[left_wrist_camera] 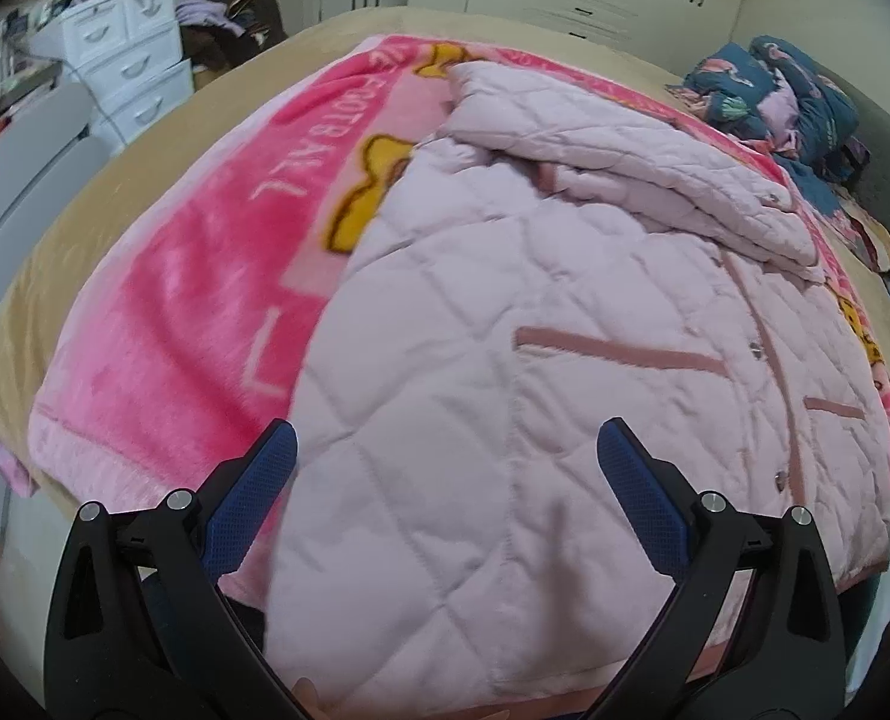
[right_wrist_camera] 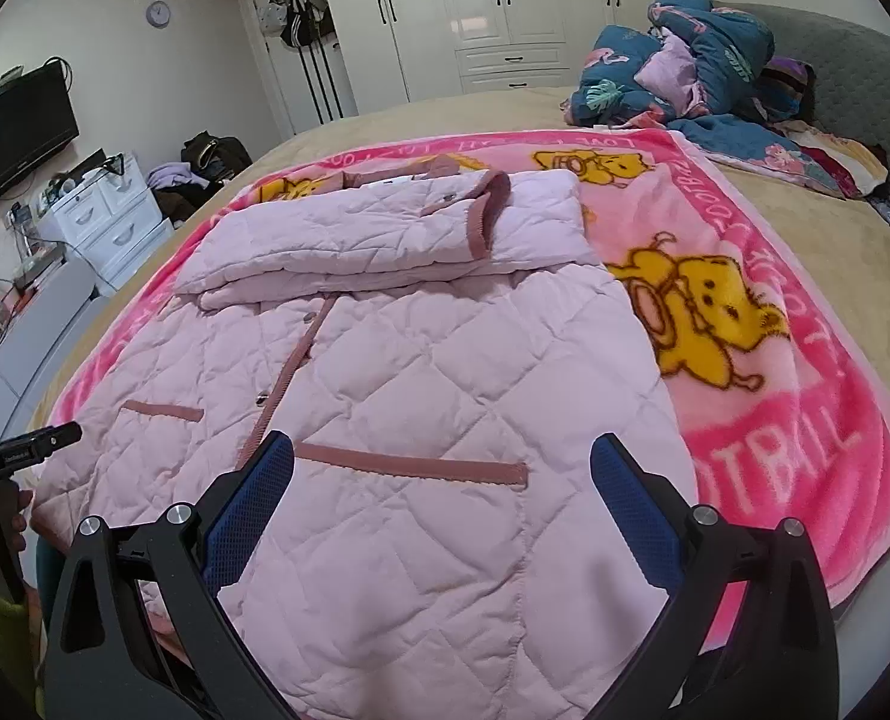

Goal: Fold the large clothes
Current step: 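Move both tools to the jacket hem and close them on it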

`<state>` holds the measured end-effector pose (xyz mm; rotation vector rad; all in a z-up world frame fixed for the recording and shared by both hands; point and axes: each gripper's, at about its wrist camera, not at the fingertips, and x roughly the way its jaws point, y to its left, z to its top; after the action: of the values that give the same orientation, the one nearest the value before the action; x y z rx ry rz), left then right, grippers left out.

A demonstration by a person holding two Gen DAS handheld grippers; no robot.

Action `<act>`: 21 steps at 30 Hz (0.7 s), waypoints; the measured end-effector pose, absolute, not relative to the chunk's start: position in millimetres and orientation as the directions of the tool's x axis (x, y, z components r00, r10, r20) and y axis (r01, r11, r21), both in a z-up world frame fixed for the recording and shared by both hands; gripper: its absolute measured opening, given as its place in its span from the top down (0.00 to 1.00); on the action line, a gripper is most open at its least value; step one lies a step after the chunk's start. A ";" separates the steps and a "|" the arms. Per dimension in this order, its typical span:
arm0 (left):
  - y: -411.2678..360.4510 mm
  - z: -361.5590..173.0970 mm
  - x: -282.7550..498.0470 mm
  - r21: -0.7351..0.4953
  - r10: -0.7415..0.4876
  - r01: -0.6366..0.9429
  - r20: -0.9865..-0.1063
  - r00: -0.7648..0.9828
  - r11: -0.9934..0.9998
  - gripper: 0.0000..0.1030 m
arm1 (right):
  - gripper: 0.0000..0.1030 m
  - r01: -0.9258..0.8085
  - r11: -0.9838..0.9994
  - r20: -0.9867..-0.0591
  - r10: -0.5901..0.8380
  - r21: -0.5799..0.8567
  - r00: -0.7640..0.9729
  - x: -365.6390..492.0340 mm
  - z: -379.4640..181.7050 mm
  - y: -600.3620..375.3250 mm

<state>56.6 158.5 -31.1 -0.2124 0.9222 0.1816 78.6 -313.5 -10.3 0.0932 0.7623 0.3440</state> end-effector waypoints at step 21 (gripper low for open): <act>185.7 -54.2 21.7 -0.240 -0.075 -0.213 -0.811 0.580 0.947 0.43 | 0.04 -0.221 0.956 -0.699 0.293 0.194 0.652 62.2 -31.5 -343.4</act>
<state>21.7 185.7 -54.2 -0.3294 0.9535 0.0823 62.2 -343.4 -31.5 0.0942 0.8097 0.2924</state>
